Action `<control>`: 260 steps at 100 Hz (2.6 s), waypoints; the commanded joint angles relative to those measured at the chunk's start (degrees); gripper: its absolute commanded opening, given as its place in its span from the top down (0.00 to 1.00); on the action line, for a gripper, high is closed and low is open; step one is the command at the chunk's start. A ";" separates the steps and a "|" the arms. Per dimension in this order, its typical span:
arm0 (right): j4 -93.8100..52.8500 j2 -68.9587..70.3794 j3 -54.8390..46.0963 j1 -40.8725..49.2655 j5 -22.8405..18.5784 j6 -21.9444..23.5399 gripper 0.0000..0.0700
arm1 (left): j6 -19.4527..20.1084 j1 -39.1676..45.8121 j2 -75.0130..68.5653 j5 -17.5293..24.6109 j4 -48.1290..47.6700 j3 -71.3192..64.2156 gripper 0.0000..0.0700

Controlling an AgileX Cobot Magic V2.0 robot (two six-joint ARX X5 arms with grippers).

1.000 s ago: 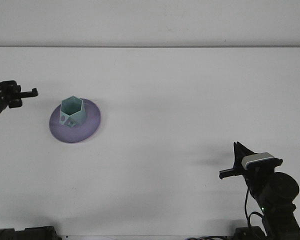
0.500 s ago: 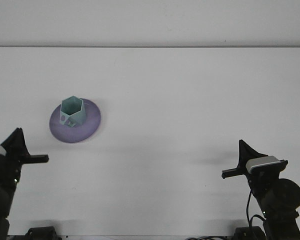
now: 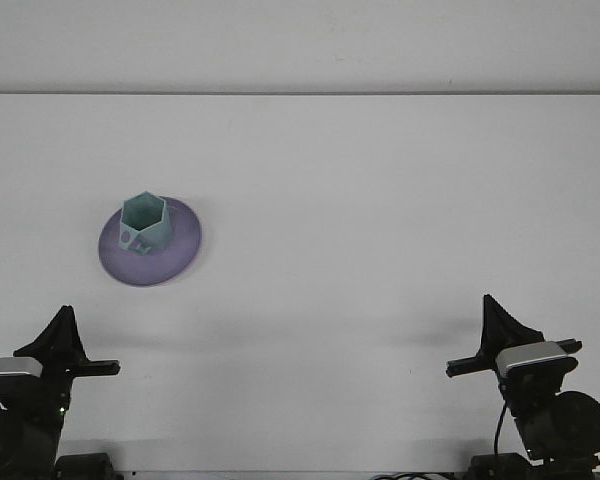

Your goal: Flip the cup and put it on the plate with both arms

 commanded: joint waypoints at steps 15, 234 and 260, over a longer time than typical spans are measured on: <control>0.57 0.11 0.20 0.02 0.22 0.15 0.98 | -0.55 -0.09 0.13 -0.28 0.72 0.46 0.98; 13.05 -12.11 -21.77 -3.37 1.62 -11.06 0.98 | -1.62 1.40 -7.65 3.76 29.57 -30.25 0.98; 17.99 -12.17 -27.08 -3.34 2.64 -9.27 0.98 | -1.62 1.38 -7.65 3.74 29.59 -30.23 0.98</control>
